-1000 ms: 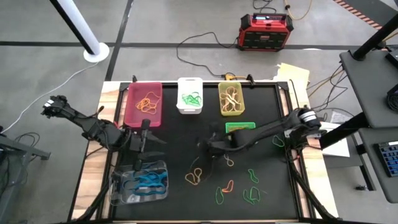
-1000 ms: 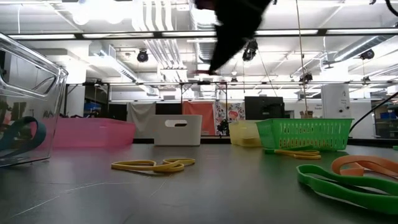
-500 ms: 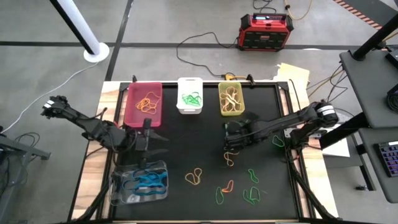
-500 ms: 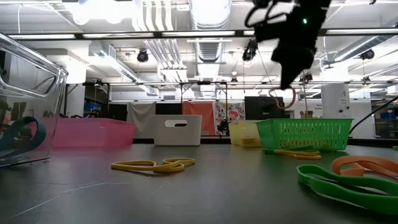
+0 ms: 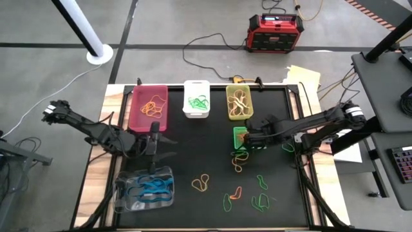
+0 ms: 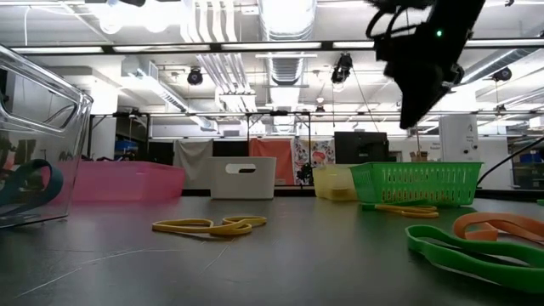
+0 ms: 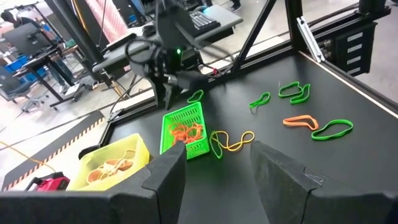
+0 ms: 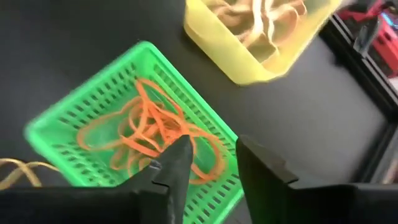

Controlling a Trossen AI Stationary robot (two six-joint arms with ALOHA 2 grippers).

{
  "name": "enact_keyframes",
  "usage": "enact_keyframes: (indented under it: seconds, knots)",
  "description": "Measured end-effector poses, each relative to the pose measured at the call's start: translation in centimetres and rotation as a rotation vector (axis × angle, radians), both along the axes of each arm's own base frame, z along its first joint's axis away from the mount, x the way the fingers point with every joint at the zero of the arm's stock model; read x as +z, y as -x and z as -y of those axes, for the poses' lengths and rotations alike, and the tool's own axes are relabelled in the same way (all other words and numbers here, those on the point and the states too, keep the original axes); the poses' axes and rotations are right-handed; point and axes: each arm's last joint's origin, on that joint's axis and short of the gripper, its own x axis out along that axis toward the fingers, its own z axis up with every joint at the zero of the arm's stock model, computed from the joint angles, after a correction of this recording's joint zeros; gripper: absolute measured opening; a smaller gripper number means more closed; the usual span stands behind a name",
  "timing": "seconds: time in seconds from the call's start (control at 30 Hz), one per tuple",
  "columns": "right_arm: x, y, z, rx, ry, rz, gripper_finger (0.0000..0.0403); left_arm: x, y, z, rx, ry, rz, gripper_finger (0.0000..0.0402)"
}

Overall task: Sort rubber bands into baskets
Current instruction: Put the green rubber band into the white bin

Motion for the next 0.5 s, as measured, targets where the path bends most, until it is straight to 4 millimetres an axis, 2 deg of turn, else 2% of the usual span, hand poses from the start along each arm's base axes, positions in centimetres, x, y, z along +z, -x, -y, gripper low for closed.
enact_keyframes:
  seconds: [0.13, 0.3, 0.5]
  knots:
    - [1.4, -0.7, -0.3, 0.097, -0.017, 0.143, 0.0145, 0.0, 0.0, -0.1, 0.007, 0.0, -0.001, 0.0162]
    - [3.3, -3.4, -1.0, 0.307, -0.073, 0.292, 0.0152, -0.1, 0.0, -0.2, 0.01, -0.004, -0.009, 0.0162]
    - [2.9, -7.6, -2.1, 0.51, -0.141, 0.22, 0.0141, -0.1, 0.0, -0.2, 0.012, -0.008, -0.017, 0.0162]
